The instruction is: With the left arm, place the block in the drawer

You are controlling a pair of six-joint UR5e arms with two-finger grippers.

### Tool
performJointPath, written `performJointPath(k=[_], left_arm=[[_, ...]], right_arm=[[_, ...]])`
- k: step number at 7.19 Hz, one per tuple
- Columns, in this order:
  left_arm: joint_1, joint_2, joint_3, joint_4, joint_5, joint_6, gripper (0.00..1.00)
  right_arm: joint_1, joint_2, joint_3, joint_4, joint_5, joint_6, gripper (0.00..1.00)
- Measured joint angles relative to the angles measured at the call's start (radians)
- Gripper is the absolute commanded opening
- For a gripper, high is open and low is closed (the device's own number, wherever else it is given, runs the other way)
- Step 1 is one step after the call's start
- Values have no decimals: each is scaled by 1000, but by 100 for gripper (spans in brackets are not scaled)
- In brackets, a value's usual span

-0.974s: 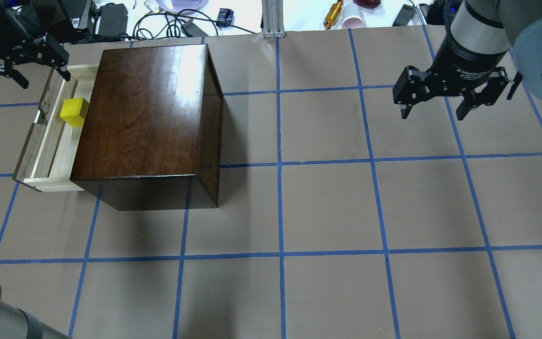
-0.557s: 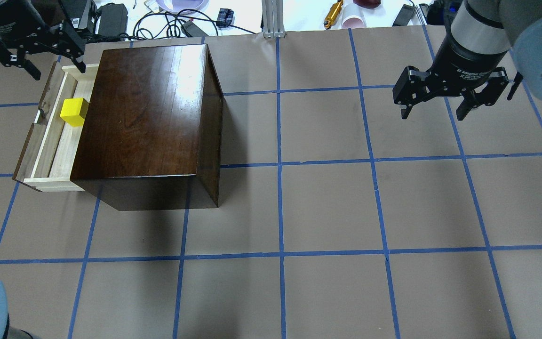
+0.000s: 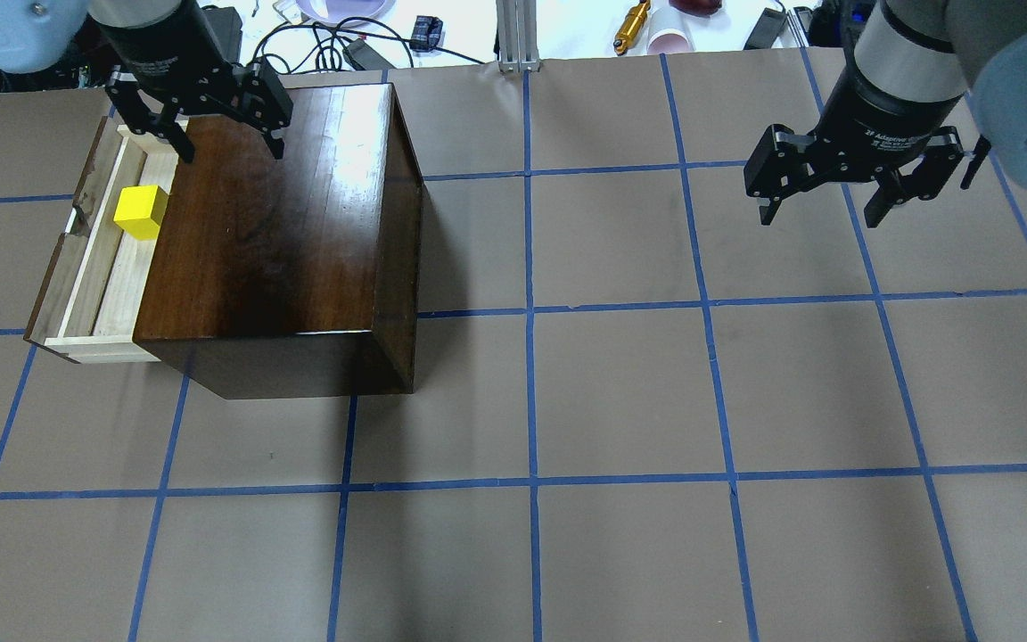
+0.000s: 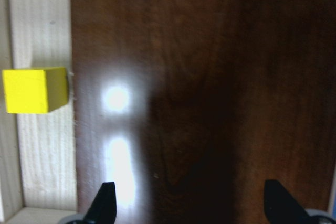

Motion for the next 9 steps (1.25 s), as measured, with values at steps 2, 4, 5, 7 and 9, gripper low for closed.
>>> performJointPath(k=[2, 4, 5, 7, 9], left_arm=[[-23, 50, -64, 11, -5, 5, 100], [-23, 83, -100, 6, -4, 6, 100], [-21, 98, -121, 4, -6, 7, 100], [-20, 118, -158, 5, -12, 8, 100], [-18, 123, -169, 11, -24, 9, 100]], right_arm=[[0, 0, 0, 0, -1, 0, 100], [0, 0, 0, 0, -1, 0, 100], [0, 0, 0, 0, -1, 0, 100], [0, 0, 0, 0, -1, 0, 100], [1, 0, 0, 0, -1, 0, 100]])
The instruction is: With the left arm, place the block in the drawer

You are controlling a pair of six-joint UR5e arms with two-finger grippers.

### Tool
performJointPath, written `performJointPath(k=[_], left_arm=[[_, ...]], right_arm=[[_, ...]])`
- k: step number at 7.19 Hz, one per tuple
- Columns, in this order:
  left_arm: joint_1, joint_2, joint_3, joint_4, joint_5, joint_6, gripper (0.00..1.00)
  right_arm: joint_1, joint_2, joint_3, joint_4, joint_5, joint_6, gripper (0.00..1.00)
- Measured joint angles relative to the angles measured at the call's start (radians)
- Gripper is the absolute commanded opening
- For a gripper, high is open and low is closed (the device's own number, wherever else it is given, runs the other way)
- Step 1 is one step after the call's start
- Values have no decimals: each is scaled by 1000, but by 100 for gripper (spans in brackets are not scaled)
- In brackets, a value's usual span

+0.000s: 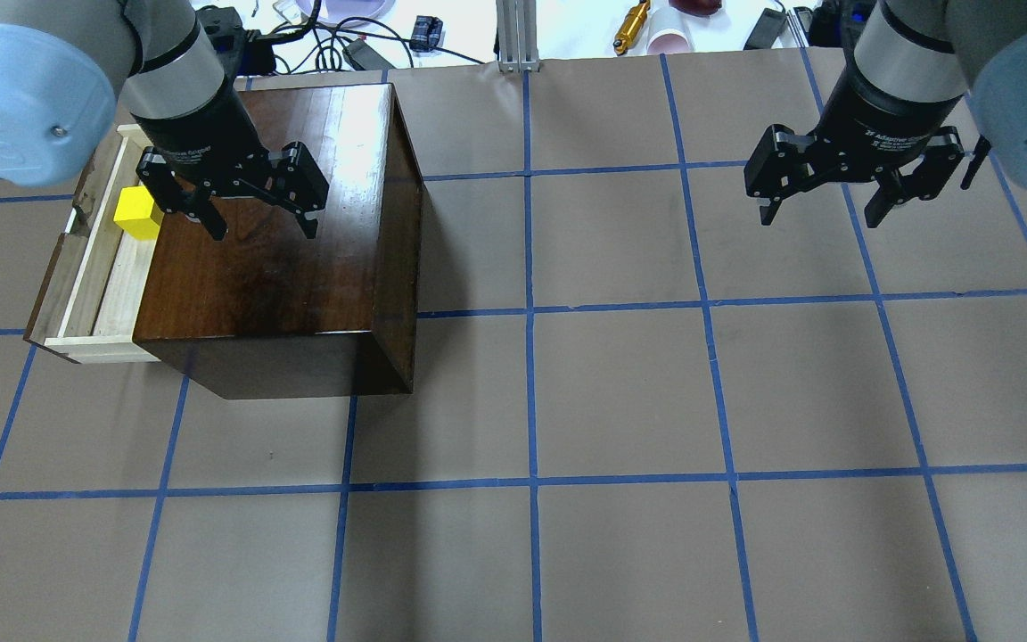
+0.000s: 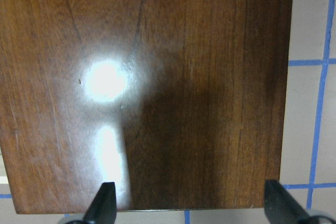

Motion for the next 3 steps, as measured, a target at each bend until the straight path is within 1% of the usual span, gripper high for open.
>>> performJointPath(k=[3], left_arm=[[4, -1, -2, 1, -1, 0, 100]], right_arm=[[0, 0, 0, 0, 0, 0, 100]])
